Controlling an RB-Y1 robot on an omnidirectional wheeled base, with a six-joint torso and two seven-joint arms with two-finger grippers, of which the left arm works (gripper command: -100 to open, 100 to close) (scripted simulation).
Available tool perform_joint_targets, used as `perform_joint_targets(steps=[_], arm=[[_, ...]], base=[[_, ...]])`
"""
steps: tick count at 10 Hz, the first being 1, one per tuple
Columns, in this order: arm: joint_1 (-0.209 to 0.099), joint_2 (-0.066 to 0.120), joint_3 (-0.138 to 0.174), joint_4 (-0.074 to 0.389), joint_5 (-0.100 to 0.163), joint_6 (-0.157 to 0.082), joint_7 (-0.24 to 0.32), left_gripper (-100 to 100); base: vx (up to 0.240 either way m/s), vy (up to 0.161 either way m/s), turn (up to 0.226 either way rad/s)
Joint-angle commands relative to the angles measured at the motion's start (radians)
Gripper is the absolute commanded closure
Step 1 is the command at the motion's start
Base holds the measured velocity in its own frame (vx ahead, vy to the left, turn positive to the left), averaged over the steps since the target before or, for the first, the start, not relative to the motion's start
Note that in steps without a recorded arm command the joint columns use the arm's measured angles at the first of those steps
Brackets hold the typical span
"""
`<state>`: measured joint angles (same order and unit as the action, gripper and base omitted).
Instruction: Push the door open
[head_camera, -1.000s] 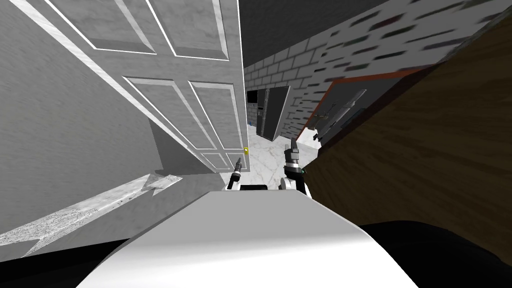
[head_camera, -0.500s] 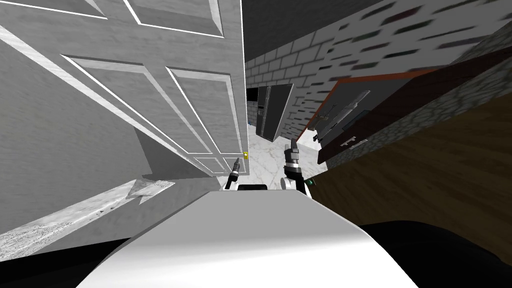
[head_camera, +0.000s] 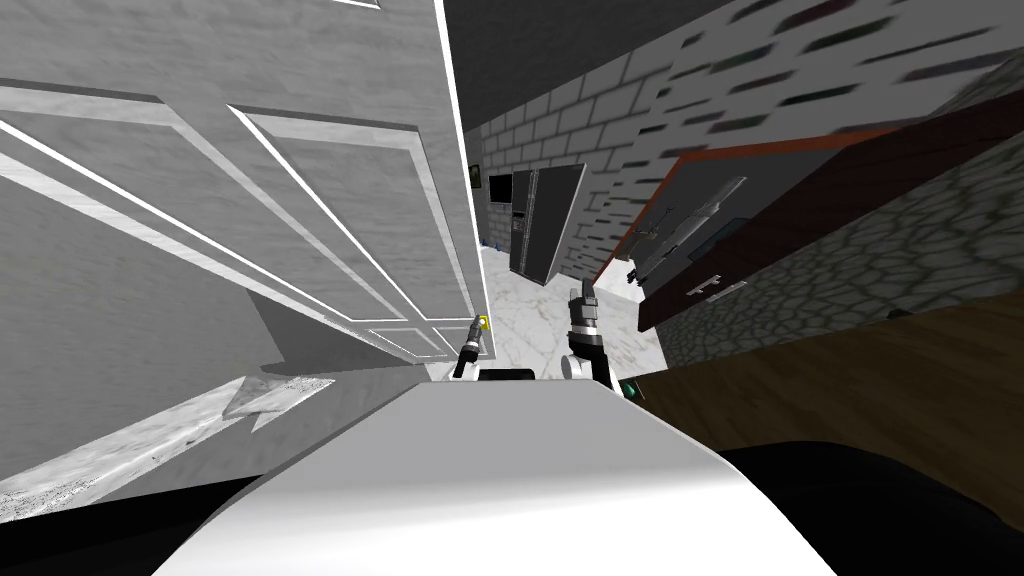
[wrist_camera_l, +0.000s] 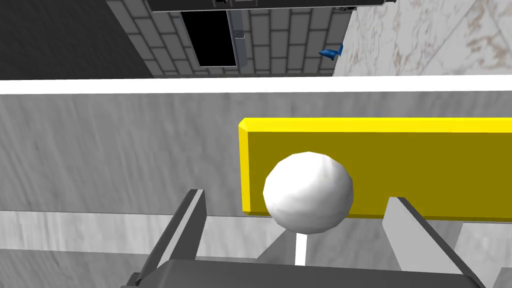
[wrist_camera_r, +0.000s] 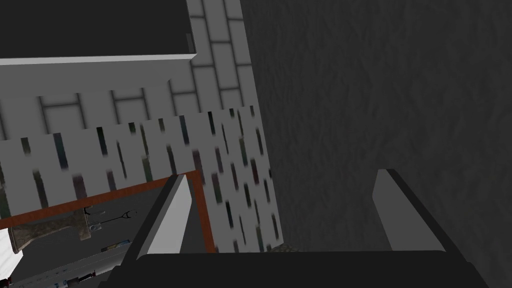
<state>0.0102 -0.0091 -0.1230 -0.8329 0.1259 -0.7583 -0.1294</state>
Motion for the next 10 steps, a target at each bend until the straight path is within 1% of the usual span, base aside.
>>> perform_joint_targets(steps=[1,2,7,8,10], arm=[[0.0,0.0,0.0,0.0,0.0,0.0,0.0,-100],[0.0,0.0,0.0,0.0,0.0,0.0,0.0,100],[0.0,0.0,0.0,0.0,0.0,0.0,0.0,100],[0.0,0.019,0.018,0.002,0.01,0.003,-0.006,100],[-0.001,0.031,0.038,0.002,0.02,0.003,-0.011,100]], base=[[0.071,-0.022,0.023],[-0.016,0.0,-0.016],[-0.011,0.004,-0.005],[0.121,-0.057,0.057],[0.211,-0.081,0.082]])
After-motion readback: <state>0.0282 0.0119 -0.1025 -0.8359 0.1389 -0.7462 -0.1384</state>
